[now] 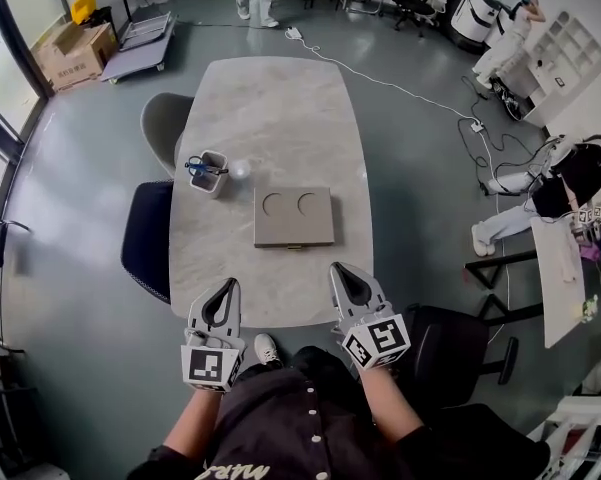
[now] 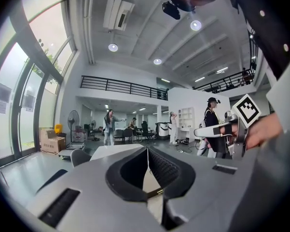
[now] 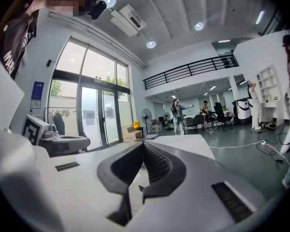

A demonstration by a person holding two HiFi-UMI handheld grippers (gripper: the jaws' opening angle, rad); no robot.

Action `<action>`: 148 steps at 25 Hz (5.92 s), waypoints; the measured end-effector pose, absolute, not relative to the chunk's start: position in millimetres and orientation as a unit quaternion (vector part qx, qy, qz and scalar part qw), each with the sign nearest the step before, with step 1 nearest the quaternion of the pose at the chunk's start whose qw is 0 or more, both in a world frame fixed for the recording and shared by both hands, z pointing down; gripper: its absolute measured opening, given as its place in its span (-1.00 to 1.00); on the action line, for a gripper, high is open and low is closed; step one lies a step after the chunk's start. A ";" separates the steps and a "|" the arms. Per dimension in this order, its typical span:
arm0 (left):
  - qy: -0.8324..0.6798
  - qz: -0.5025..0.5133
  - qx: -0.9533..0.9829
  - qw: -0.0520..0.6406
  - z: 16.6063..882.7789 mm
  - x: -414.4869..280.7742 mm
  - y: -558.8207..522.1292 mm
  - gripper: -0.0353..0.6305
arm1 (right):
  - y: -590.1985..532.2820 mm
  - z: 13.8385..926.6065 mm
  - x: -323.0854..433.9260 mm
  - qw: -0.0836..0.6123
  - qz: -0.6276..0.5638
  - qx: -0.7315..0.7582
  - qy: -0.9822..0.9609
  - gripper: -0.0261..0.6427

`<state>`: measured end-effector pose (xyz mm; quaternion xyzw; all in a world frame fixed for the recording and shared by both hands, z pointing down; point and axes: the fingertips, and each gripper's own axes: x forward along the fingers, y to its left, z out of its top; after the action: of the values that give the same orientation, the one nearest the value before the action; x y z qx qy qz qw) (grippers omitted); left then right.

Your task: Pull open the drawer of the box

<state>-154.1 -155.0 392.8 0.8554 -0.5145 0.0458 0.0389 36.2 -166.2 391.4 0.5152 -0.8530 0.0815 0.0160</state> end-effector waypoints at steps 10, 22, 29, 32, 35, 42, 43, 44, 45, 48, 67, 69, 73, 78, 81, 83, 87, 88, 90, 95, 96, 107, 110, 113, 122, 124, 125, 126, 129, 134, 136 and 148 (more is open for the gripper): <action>-0.516 0.047 0.854 0.057 401.6 -133.0 -176.0 -0.84 | -192.8 403.5 55.6 0.022 0.111 0.506 -0.855 -0.93; -0.518 0.059 0.848 0.093 427.2 -111.9 -180.0 -0.84 | -224.1 473.5 66.5 0.049 0.209 0.489 -0.846 -0.93; -0.515 0.067 0.845 0.125 464.7 -108.0 -183.8 -0.84 | -240.6 551.0 65.7 0.074 0.282 0.484 -0.825 -0.93; -0.510 0.067 0.848 0.131 480.5 -105.4 -185.7 -0.84 | -246.0 584.2 62.3 0.081 0.313 0.481 -0.815 -0.93; -0.507 0.069 0.846 0.150 498.9 -105.8 -185.1 -0.84 | -249.5 620.5 56.2 0.090 0.355 0.478 -0.798 -0.92; -0.508 0.074 0.840 0.176 532.5 -110.6 -187.2 -0.84 | -249.2 683.7 36.2 0.081 0.462 0.454 -0.757 -0.77; -0.507 0.073 0.840 0.180 535.8 -110.4 -187.3 -0.84 | -250.4 688.0 34.1 0.071 0.478 0.452 -0.750 -0.77; -0.506 0.072 0.840 0.183 538.5 -109.6 -187.5 -0.84 | -252.4 691.1 32.5 0.059 0.493 0.450 -0.742 -0.77; -0.505 0.071 0.840 0.187 540.6 -108.5 -187.8 -0.84 | -254.8 693.6 31.4 0.048 0.509 0.449 -0.733 -0.76; -0.502 0.069 0.839 0.199 546.1 -105.1 -189.0 -0.84 | -264.2 700.1 29.3 0.012 0.553 0.451 -0.701 -0.76; -0.495 0.079 0.837 0.222 568.9 -102.7 -197.8 -0.84 | -285.3 721.2 20.3 -0.160 0.673 0.404 -0.599 -0.84; -0.497 0.083 0.835 0.222 570.7 -105.2 -196.4 -0.84 | -285.7 721.1 20.5 -0.167 0.674 0.398 -0.600 -0.85; -0.498 0.085 0.835 0.217 568.7 -106.6 -196.5 -0.84 | -285.0 723.0 20.2 -0.175 0.681 0.397 -0.591 -0.86; -0.498 0.083 0.838 0.207 559.8 -104.0 -196.4 -0.84 | -274.3 723.1 20.8 -0.183 0.694 0.392 -0.575 -0.86; -0.496 0.085 0.840 0.202 555.6 -101.9 -192.8 -0.84 | -263.8 721.6 20.3 -0.181 0.698 0.390 -0.573 -0.86; -0.496 0.086 0.840 0.201 554.1 -101.4 -190.7 -0.84 | -256.1 721.7 20.4 -0.175 0.697 0.391 -0.575 -0.86; -0.498 0.087 0.839 0.201 552.0 -100.3 -186.3 -0.84 | -240.7 721.9 20.3 -0.166 0.698 0.392 -0.576 -0.86; -0.498 0.089 0.838 0.204 552.3 -99.8 -184.2 -0.84 | -236.7 721.5 20.3 -0.165 0.698 0.393 -0.575 -0.86; -0.499 0.096 0.835 0.210 554.1 -99.3 -179.8 -0.84 | -227.4 720.7 20.0 -0.165 0.701 0.394 -0.570 -0.86; -0.500 0.094 0.837 0.202 549.1 -102.8 -178.1 -0.84 | -202.8 719.9 18.2 -0.158 0.708 0.399 -0.561 -0.86; -0.500 0.095 0.837 0.202 549.0 -103.5 -177.6 -0.84 | -197.7 720.0 18.1 -0.157 0.709 0.400 -0.559 -0.86; -0.496 0.102 0.838 0.202 551.6 -109.1 -173.5 -0.84 | -156.4 719.0 16.4 -0.156 0.723 0.403 -0.538 -0.86; -0.494 0.102 0.840 0.201 551.4 -109.2 -171.4 -0.84 | -150.0 717.9 18.0 -0.153 0.720 0.403 -0.545 -0.86; -0.491 0.104 0.841 0.203 552.2 -108.6 -168.3 -0.84 | -143.0 718.1 18.5 -0.155 0.722 0.403 -0.540 -0.86; -0.488 0.106 0.842 0.204 555.4 -110.0 -165.2 -0.84 | -138.9 719.2 18.4 -0.155 0.720 0.406 -0.541 -0.86; -0.488 0.105 0.843 0.203 555.8 -110.4 -165.2 -0.84 | -134.4 723.6 19.3 -0.152 0.724 0.409 -0.534 -0.86; -0.488 0.105 0.843 0.203 556.0 -110.6 -165.2 -0.84 | -133.2 725.3 19.7 -0.155 0.727 0.409 -0.530 -0.86; -0.488 0.104 0.843 0.203 556.1 -110.7 -165.2 -0.84 | -133.0 725.8 19.7 -0.157 0.728 0.408 -0.529 -0.86; -0.488 0.105 0.842 0.204 556.8 -110.7 -164.5 -0.84 | -134.2 724.9 19.4 -0.147 0.724 0.405 -0.539 -0.85; -0.488 0.106 0.842 0.203 556.4 -110.7 -162.6 -0.84 | -133.6 725.9 18.4 -0.150 0.730 0.404 -0.531 -0.85; -0.488 0.105 0.843 0.202 555.4 -110.3 -162.3 -0.84 | -133.8 726.9 18.1 -0.149 0.732 0.403 -0.529 -0.85; -0.495 0.092 0.845 0.179 530.1 -105.6 -169.2 -0.84 | -120.1 699.6 22.2 -0.129 0.730 0.373 -0.557 -0.89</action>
<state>-105.6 -169.2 530.1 0.8450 -0.4954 0.0923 0.1787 22.2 -120.1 699.6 0.3734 -0.5574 0.7303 -0.1288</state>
